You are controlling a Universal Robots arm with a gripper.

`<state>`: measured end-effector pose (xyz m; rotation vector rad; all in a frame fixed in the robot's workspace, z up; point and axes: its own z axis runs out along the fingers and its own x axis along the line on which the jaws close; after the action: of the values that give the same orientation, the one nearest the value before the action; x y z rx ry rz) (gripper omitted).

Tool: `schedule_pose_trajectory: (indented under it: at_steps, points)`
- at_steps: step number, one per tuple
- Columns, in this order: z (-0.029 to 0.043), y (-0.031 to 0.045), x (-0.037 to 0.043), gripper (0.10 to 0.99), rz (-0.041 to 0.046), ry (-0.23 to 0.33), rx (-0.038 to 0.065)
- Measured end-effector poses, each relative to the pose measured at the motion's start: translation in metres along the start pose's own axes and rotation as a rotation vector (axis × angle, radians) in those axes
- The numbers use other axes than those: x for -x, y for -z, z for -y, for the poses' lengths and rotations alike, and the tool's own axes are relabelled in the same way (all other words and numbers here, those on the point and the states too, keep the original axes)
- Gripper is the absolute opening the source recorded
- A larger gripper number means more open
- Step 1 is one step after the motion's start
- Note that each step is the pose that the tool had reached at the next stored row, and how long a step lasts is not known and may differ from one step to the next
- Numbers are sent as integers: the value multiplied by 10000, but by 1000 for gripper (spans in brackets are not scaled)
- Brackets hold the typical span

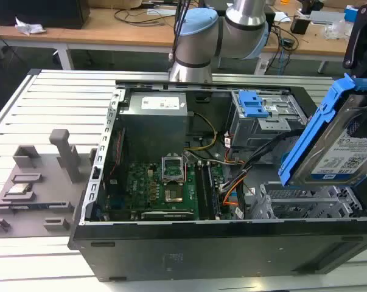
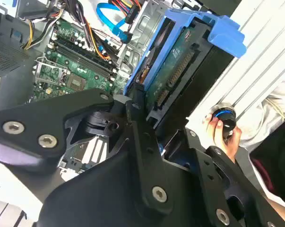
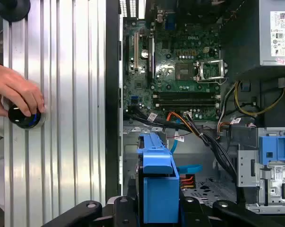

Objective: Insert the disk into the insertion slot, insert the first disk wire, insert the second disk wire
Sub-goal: 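Insert the disk into the insertion slot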

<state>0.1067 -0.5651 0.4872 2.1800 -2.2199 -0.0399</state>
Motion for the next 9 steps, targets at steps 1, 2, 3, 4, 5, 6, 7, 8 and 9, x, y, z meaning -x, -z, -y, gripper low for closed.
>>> schedule_pose_trajectory:
  at_steps: [1,2,3,4,5,6,7,8,9]
  points:
    - [1,-44,0,361,2,0,1]
    - [3,-113,1,361,0,-1,5]
    - [5,-147,1,361,1,-1,7]
    - [7,-187,2,361,0,-1,10]
    - [8,-214,3,361,2,-1,11]
    - [10,-266,14,361,18,0,12]
    - [11,-287,21,361,26,1,13]
    - [11,-300,28,361,35,1,13]
    - [12,-311,34,361,42,1,14]
